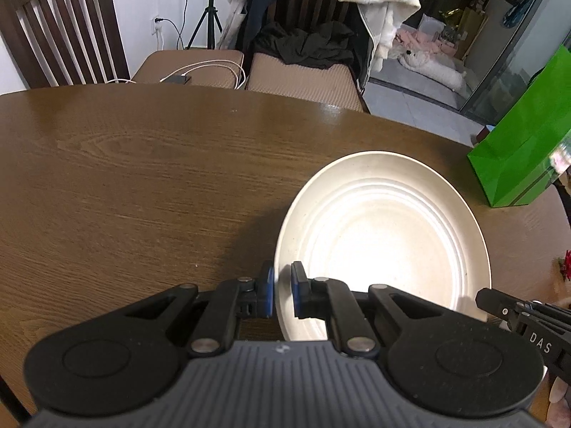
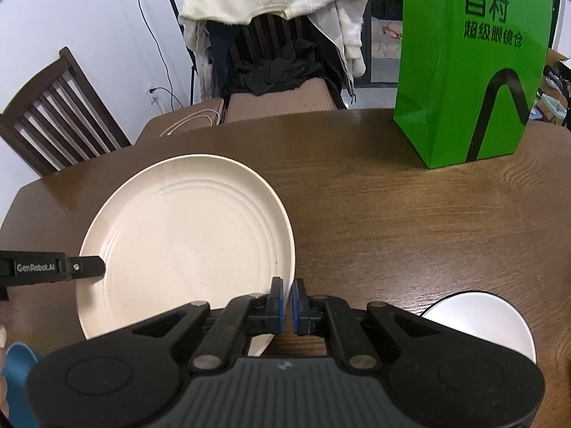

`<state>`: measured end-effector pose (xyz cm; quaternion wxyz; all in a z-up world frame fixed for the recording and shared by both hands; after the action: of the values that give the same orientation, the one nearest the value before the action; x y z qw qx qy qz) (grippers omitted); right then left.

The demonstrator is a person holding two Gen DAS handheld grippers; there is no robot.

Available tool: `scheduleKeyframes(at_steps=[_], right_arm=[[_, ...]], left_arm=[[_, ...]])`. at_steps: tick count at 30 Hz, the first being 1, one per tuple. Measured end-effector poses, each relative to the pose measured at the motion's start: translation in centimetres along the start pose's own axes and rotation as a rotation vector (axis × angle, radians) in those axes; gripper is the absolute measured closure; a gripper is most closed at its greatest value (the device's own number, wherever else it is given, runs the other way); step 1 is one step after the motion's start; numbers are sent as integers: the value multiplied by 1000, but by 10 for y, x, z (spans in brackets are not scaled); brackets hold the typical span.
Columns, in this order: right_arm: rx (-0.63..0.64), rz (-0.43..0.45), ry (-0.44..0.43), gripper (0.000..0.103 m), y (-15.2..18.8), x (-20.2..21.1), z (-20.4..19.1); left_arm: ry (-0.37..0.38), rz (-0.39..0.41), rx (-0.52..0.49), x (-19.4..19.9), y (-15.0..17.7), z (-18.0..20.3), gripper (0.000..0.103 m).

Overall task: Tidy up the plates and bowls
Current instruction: 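Lift the cream plate with both grippers and carry it back past the bowls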

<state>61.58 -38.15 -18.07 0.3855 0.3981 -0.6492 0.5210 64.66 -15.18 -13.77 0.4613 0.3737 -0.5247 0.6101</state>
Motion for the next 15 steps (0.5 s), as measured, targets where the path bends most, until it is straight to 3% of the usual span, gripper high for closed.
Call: scheduleKeyframes(at_steps=[15], right_arm=[[-13,70,31,98,9,59,7]], left_arm=[[50,34,-45,41,11,21,93]])
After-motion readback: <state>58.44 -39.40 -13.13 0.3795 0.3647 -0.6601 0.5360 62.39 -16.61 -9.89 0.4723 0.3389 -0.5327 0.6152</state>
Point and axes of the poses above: each gripper's, at about its wrist camera, not at the fingertips, and x roughly against the way its jaws point, z to its right, y to its underside, the point moved 1 cm from there along -x, roughly the way its jaws point, and after that the axes turned 11 degrees about -z, right-handed, at the moved point
